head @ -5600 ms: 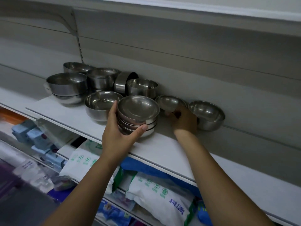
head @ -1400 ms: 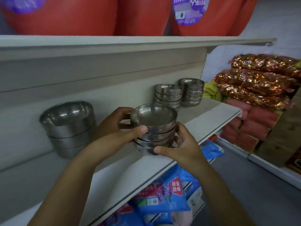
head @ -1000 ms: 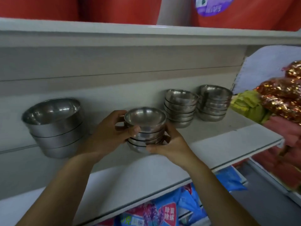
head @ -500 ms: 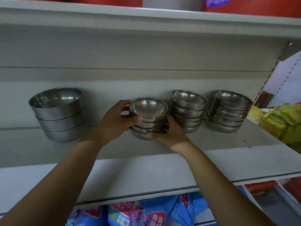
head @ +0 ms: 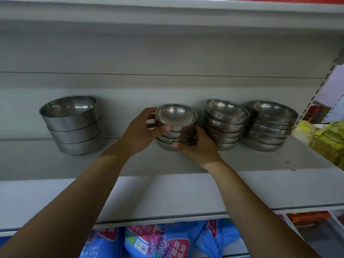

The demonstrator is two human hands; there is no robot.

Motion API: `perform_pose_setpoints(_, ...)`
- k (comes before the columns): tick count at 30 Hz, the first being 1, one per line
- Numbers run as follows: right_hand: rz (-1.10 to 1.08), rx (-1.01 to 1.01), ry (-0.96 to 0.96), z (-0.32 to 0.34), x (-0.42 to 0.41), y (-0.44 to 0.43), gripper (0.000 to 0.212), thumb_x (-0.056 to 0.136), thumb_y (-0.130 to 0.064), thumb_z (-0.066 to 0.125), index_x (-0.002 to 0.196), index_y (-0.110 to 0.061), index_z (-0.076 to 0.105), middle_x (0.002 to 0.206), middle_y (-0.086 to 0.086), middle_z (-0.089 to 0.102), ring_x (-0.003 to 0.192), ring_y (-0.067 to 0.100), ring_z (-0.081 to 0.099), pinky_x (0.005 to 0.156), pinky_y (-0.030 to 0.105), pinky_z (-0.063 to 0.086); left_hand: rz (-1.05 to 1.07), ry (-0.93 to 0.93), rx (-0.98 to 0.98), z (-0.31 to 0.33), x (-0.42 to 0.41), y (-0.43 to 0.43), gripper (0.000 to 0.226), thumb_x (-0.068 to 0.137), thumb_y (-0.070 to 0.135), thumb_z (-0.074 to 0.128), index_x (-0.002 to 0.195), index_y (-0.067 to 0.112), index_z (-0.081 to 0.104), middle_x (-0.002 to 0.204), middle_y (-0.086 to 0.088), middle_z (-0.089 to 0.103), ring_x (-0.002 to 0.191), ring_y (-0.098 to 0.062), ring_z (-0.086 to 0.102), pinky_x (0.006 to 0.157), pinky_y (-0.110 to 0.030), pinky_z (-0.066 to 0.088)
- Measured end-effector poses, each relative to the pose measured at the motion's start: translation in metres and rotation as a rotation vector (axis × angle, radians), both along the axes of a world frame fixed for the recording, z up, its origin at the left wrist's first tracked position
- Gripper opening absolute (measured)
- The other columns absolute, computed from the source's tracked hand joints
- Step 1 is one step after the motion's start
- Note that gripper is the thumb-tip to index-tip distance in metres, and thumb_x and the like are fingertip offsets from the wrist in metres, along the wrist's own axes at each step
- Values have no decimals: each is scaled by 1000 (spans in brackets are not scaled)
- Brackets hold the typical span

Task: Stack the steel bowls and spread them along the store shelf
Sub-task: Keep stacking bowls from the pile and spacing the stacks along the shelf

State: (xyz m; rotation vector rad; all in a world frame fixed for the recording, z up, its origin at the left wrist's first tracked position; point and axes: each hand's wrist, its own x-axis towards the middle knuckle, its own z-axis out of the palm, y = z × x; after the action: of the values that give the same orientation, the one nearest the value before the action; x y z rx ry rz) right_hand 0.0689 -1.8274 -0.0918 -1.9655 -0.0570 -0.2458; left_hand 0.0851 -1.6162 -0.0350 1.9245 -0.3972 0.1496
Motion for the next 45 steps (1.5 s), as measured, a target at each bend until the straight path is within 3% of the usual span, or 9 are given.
perform_pose_setpoints(3, -38, -114, 1, 3, -3, 5, 83, 59, -68, 86, 128, -26, 65, 118, -13, 73, 111, 1, 66, 86, 10, 51, 9, -27, 75, 2, -2, 3, 56, 83, 34, 81, 131, 33, 52, 121, 17, 60, 104, 1, 62, 73, -3, 48)
perform_pose_setpoints(5, -67, -162, -1, 6, -8, 7, 69, 67, -59, 86, 124, -26, 67, 112, -14, 74, 106, 0, 66, 74, -1, 44, 61, -96, 159, 2, -4, 5, 48, 85, 40, 78, 127, 32, 55, 117, 19, 61, 108, -4, 61, 79, -5, 44)
perform_pose_setpoints(10, -91, -195, -40, 17, -39, 21, 33, 86, -28, 80, 112, -26, 59, 101, -17, 61, 98, 6, 61, 81, 14, 40, 160, -211, 313, 7, -22, 22, 54, 88, 51, 70, 134, 24, 59, 132, 8, 61, 113, -5, 57, 92, -19, 46)
perform_pose_setpoints(16, -219, -259, -178, 18, -77, 63, 72, 83, -40, 82, 143, -14, 52, 140, 6, 59, 131, 27, 51, 105, 28, 42, 210, -238, 454, 13, -72, 72, 55, 88, 55, 66, 136, 29, 57, 123, 15, 53, 118, -6, 52, 94, -22, 37)
perform_pose_setpoints(23, -233, -311, -154, 28, -108, 159, 73, 87, -48, 75, 145, -12, 51, 144, 9, 55, 135, 26, 47, 109, 32, 42, 268, -332, 525, 13, -130, 191, 57, 88, 62, 63, 130, 24, 63, 127, 0, 68, 113, -21, 63, 92, -35, 53)
perform_pose_setpoints(27, -133, -372, -136, 34, -127, 233, 75, 88, -50, 72, 150, -16, 45, 154, 3, 46, 144, 21, 36, 109, 24, 29, 354, -337, 571, 13, -162, 271, 63, 84, 64, 61, 129, 20, 65, 127, 1, 68, 119, -21, 61, 95, -29, 44)
perform_pose_setpoints(31, -3, -417, -156, 32, -139, 321, 69, 87, -54, 71, 143, -19, 52, 148, 2, 51, 139, 22, 41, 109, 31, 40, 427, -300, 580, 9, -195, 354, 69, 80, 71, 54, 128, 22, 65, 128, 2, 66, 122, -21, 59, 97, -31, 45)
perform_pose_setpoints(37, 208, -425, -186, 32, -153, 452, 72, 94, -51, 66, 154, -21, 40, 162, -4, 35, 148, 13, 26, 109, 17, 21, 572, -254, 614, 8, -241, 474, 59, 86, 61, 66, 127, 19, 66, 128, 1, 67, 122, -22, 58, 99, -31, 43)
perform_pose_setpoints(45, 444, -439, -246, 51, -162, 606, 67, 95, -48, 65, 152, -19, 44, 159, -3, 39, 146, 17, 30, 114, 23, 23, 814, -196, 653, 27, -290, 610, 59, 88, 55, 65, 129, 13, 65, 126, -7, 68, 122, -29, 58, 97, -38, 46)
